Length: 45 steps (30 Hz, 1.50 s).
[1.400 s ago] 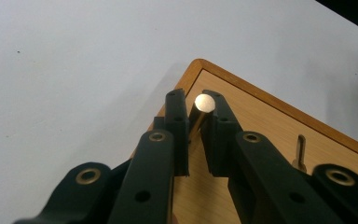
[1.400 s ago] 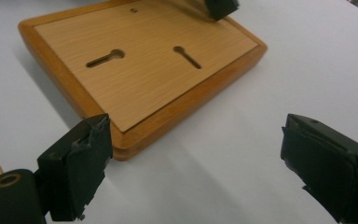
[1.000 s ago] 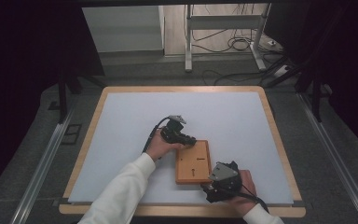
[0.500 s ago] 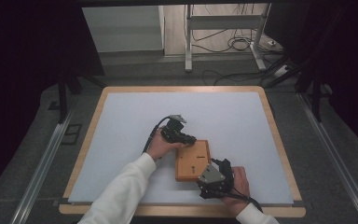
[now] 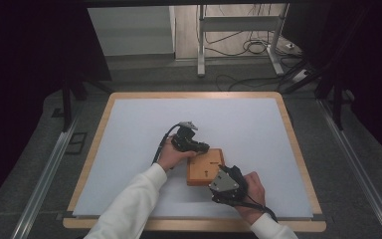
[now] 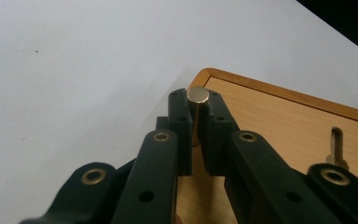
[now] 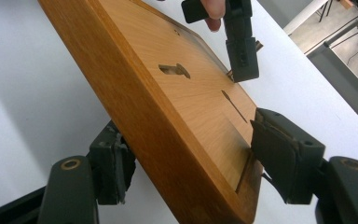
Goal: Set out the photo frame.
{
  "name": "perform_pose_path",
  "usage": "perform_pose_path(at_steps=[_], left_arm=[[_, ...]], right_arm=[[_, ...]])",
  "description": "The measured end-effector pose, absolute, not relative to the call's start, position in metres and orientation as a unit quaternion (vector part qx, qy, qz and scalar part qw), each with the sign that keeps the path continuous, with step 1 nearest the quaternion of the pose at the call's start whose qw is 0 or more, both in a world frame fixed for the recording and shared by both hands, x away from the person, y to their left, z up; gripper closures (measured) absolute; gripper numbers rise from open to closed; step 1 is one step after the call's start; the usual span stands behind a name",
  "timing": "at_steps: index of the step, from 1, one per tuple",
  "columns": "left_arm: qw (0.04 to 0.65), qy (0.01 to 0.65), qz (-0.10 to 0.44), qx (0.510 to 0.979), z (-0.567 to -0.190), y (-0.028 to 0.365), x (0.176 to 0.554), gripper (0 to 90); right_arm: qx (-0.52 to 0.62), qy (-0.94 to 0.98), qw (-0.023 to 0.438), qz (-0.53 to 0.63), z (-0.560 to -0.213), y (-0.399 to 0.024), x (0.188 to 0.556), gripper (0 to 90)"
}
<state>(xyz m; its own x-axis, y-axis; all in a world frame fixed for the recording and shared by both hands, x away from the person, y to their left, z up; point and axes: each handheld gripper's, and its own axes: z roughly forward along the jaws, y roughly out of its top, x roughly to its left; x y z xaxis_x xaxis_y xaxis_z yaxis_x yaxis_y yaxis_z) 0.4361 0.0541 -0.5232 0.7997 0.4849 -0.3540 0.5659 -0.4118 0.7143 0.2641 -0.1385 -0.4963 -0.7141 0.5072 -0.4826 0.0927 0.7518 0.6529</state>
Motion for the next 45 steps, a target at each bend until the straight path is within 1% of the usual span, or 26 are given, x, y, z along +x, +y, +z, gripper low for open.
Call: perform_pose_path(at_steps=[4, 9, 12, 13, 16, 18, 22, 24, 31, 41, 45], left_arm=[[0.445, 0.308, -0.042, 0.840, -0.524, 0.055, 0.436, 82.7], [0.448, 0.309, -0.032, 0.838, -0.522, 0.058, 0.433, 77.2], [0.449, 0.319, -0.020, 0.834, -0.522, 0.063, 0.432, 69.2], [0.454, 0.322, -0.017, 0.831, -0.521, 0.068, 0.432, 68.4], [0.467, 0.334, -0.009, 0.819, -0.518, 0.080, 0.431, 61.9], [0.475, 0.340, 0.001, 0.812, -0.514, 0.091, 0.429, 60.0], [0.485, 0.339, 0.021, 0.806, -0.508, 0.109, 0.418, 59.7], [0.482, 0.337, 0.035, 0.808, -0.507, 0.118, 0.411, 59.6], [0.460, 0.329, 0.051, 0.823, -0.516, 0.145, 0.387, 58.2], [0.438, 0.317, 0.048, 0.840, -0.525, 0.158, 0.365, 56.1], [0.433, 0.314, 0.060, 0.843, -0.525, 0.160, 0.357, 53.0]], right_arm=[[0.171, 0.873, 0.336, 0.310, -0.494, -0.140, 0.265, 34.2], [0.176, 0.869, 0.338, 0.315, -0.492, -0.142, 0.266, 36.1], [0.181, 0.868, 0.334, 0.321, -0.490, -0.144, 0.267, 36.6], [0.181, 0.867, 0.334, 0.322, -0.490, -0.144, 0.267, 36.7], [0.181, 0.867, 0.335, 0.323, -0.489, -0.145, 0.267, 37.2], [0.182, 0.866, 0.335, 0.324, -0.489, -0.145, 0.268, 37.4], [0.181, 0.867, 0.334, 0.323, -0.487, -0.146, 0.268, 37.9], [0.181, 0.866, 0.335, 0.324, -0.486, -0.146, 0.268, 38.6], [0.186, 0.865, 0.335, 0.325, -0.483, -0.148, 0.269, 39.8], [0.185, 0.866, 0.332, 0.327, -0.476, -0.147, 0.274, 41.6], [0.183, 0.867, 0.331, 0.325, -0.475, -0.146, 0.275, 42.0]])
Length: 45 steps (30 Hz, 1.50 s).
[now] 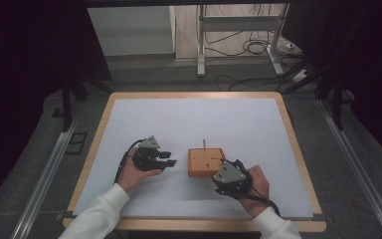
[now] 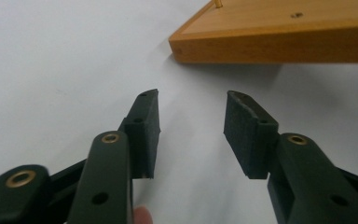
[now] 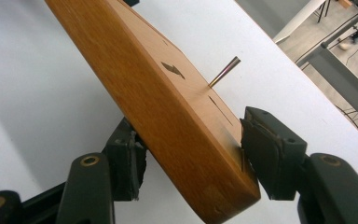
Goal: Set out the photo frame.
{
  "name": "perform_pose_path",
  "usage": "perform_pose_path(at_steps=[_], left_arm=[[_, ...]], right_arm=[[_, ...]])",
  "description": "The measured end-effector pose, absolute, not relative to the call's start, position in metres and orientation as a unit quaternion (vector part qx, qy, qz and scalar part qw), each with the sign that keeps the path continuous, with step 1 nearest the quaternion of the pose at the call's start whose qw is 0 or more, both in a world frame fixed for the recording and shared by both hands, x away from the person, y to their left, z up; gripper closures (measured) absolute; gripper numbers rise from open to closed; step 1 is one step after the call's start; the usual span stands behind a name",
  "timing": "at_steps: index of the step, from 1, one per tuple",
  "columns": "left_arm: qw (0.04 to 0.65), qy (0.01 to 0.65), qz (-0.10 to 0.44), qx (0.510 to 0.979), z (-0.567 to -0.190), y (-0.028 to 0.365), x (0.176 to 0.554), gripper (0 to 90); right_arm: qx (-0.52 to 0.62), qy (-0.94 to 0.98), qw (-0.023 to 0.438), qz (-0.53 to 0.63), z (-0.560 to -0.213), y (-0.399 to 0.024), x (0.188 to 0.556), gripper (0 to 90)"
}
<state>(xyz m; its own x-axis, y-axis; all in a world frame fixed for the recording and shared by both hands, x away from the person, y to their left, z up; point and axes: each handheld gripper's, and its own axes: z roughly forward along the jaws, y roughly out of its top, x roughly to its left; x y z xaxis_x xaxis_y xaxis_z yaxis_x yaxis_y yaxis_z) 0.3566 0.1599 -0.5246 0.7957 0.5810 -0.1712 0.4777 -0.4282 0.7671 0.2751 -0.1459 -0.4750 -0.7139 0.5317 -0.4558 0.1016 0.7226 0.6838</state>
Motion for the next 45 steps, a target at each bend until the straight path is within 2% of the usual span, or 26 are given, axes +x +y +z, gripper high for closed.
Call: perform_pose_path(at_steps=[5, 12, 45], left_arm=[[0.429, 0.322, 0.074, 0.841, -0.525, 0.165, 0.349, 43.3], [0.421, 0.327, 0.075, 0.842, -0.527, 0.173, 0.343, 38.5], [0.415, 0.326, 0.079, 0.846, -0.530, 0.178, 0.339, 35.1]], right_arm=[[0.183, 0.869, 0.328, 0.322, -0.472, -0.145, 0.277, 42.6], [0.184, 0.871, 0.323, 0.321, -0.468, -0.144, 0.281, 43.6], [0.178, 0.884, 0.289, 0.322, -0.441, -0.142, 0.310, 49.7]])
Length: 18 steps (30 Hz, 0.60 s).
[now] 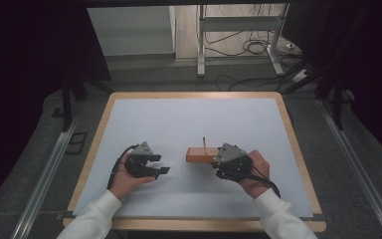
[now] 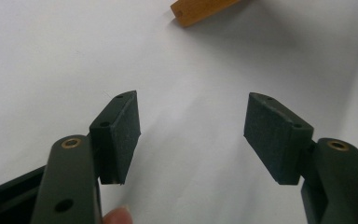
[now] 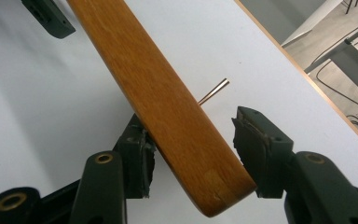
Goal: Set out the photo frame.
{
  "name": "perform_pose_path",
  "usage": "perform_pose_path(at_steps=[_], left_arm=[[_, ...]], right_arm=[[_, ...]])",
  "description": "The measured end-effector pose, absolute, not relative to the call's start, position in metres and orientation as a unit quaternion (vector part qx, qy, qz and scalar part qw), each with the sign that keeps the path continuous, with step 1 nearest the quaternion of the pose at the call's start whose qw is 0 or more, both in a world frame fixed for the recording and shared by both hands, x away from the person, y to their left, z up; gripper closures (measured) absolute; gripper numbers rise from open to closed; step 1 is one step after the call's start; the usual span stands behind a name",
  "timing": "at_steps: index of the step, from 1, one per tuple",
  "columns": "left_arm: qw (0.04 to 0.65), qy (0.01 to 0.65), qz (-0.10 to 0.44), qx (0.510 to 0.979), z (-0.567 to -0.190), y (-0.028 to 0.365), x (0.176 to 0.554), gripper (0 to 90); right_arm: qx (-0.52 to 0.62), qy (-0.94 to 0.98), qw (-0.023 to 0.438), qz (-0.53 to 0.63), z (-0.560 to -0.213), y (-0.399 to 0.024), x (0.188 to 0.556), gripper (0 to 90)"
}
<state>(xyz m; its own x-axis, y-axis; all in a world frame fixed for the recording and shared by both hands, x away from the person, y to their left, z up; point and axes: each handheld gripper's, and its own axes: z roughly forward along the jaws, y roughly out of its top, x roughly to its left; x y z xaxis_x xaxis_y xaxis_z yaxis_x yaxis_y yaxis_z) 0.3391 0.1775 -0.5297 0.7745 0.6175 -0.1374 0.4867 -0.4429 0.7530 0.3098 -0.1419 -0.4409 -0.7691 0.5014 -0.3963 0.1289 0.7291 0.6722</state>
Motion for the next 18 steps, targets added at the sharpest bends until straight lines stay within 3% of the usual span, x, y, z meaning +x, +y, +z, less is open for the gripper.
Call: perform_pose_path(at_steps=[13, 18], left_arm=[[0.415, 0.330, 0.076, 0.844, -0.531, 0.180, 0.340, 35.1], [0.415, 0.331, 0.074, 0.844, -0.531, 0.181, 0.341, 35.0]], right_arm=[[0.174, 0.892, 0.276, 0.313, -0.430, -0.136, 0.324, 54.2], [0.160, 0.896, 0.272, 0.312, -0.429, -0.132, 0.325, 60.5]])
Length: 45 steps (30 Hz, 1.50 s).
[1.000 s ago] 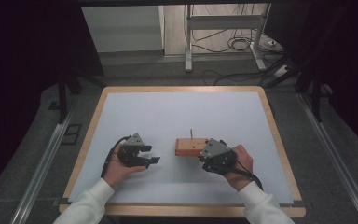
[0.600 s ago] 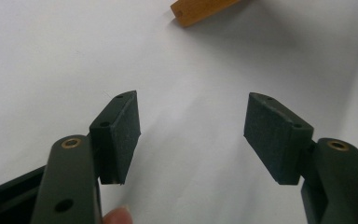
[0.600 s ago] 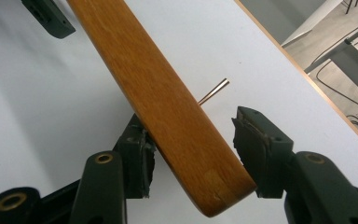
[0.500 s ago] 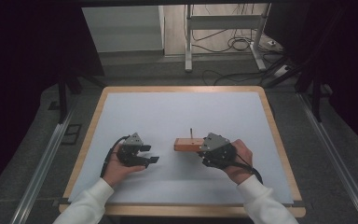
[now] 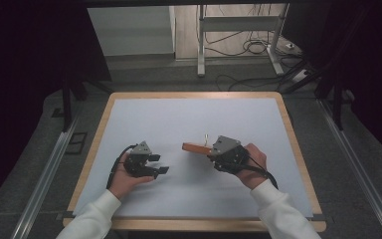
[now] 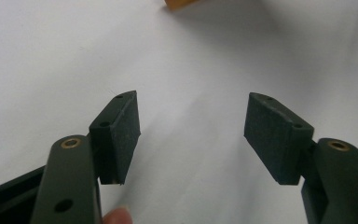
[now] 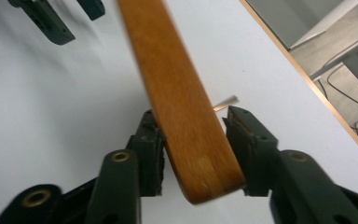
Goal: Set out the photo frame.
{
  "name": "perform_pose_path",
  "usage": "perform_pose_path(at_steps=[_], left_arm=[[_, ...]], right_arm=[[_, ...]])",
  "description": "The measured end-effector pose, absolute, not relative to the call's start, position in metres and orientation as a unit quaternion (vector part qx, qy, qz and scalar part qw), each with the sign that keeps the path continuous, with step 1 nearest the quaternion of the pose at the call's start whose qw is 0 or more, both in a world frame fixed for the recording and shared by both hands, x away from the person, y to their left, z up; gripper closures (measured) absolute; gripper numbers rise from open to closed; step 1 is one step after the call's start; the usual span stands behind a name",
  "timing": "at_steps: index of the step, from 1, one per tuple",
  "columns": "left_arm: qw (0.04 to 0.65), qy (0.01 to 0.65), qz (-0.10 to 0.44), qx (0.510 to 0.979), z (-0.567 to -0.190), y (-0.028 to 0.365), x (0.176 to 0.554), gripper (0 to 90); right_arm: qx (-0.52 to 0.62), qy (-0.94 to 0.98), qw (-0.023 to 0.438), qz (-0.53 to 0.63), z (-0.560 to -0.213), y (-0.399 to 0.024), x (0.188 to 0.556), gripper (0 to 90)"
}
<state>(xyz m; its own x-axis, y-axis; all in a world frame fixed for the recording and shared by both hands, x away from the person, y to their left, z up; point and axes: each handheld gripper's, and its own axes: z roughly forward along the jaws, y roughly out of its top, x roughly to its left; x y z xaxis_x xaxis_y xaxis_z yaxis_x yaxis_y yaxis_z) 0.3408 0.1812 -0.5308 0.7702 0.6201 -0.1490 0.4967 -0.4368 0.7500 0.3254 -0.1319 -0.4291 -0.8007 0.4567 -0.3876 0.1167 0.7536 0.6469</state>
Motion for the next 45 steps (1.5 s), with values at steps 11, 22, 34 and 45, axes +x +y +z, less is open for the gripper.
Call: perform_pose_path(at_steps=[11, 22, 34, 45], left_arm=[[0.414, 0.331, 0.072, 0.845, -0.532, 0.183, 0.342, 34.9], [0.413, 0.332, 0.071, 0.845, -0.532, 0.181, 0.341, 34.7], [0.412, 0.330, 0.070, 0.847, -0.532, 0.182, 0.341, 34.0], [0.413, 0.328, 0.071, 0.847, -0.531, 0.181, 0.341, 33.7]], right_arm=[[0.143, 0.899, 0.269, 0.315, -0.427, -0.130, 0.324, 62.6], [0.115, 0.908, 0.246, 0.320, -0.421, -0.140, 0.302, 63.6], [0.150, 0.892, 0.250, 0.345, -0.416, -0.145, 0.318, 61.6], [0.181, 0.878, 0.274, 0.349, -0.416, -0.151, 0.338, 58.3]])
